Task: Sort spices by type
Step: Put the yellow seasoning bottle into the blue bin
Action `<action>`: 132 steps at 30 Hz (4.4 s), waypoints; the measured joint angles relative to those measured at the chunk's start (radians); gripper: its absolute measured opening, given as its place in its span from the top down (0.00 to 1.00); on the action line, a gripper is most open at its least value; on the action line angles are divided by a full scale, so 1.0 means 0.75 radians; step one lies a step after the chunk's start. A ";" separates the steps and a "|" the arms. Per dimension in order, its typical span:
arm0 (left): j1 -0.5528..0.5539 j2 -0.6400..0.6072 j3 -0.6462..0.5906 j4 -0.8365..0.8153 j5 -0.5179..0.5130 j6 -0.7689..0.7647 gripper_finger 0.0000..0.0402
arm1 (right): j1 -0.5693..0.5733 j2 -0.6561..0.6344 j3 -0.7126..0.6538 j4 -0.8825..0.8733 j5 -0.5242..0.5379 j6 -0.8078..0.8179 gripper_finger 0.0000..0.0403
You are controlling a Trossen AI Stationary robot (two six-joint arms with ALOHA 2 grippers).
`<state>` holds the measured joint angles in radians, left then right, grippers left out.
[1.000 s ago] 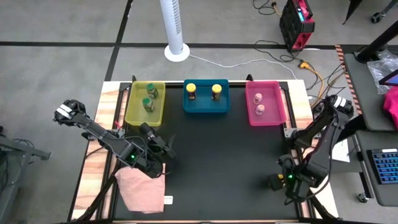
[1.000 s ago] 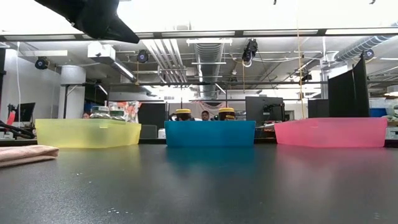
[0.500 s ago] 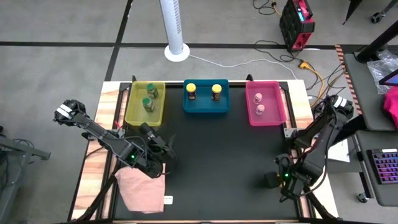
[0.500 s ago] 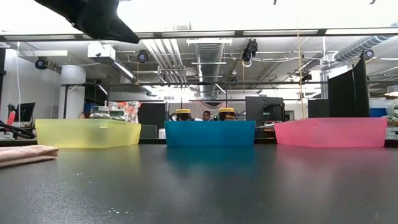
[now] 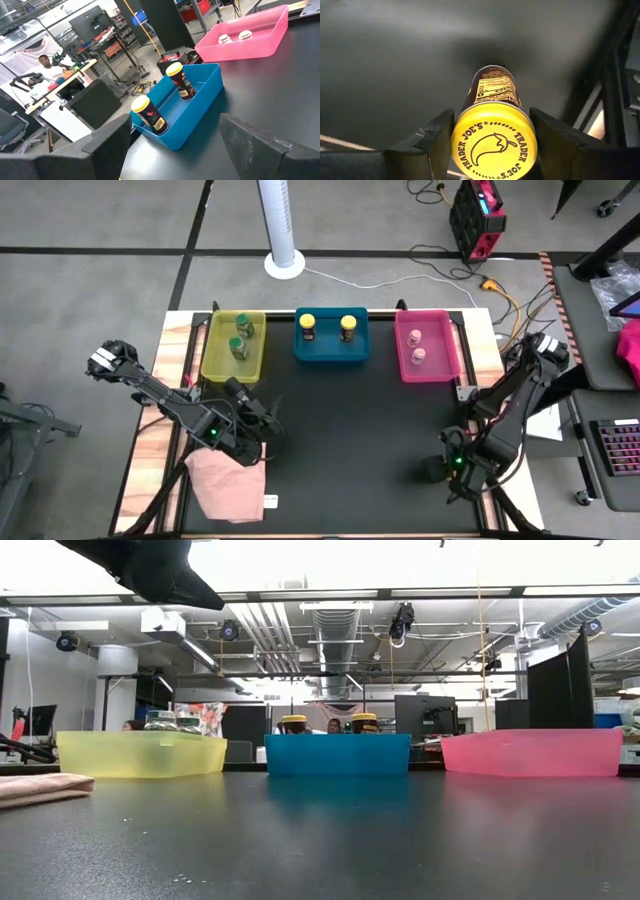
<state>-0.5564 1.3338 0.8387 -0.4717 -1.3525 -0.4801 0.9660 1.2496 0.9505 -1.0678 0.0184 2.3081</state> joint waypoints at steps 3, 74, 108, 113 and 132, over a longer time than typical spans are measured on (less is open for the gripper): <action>0.000 0.000 0.000 0.000 0.000 0.000 0.29 | -0.059 -0.003 0.051 -0.023 0.008 -0.099 0.46; 0.003 0.000 -0.006 -0.008 -0.068 -0.001 0.29 | -1.874 1.238 1.789 -0.471 0.035 -2.848 0.46; 0.003 0.000 -0.013 -0.007 -0.068 -0.001 0.29 | -1.870 1.312 1.696 -0.188 0.011 -2.922 0.24; 0.003 0.000 -0.014 -0.006 -0.068 -0.006 0.29 | -1.870 1.312 1.731 -0.201 0.011 -2.928 0.24; 0.002 0.000 -0.015 -0.010 0.051 -0.053 0.29 | -1.798 1.060 1.640 -0.505 0.465 -2.886 0.79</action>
<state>-0.5552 1.3338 0.8276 -0.4795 -1.3140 -0.5200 -0.3822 2.0450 2.1808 -1.4462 0.3673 0.1436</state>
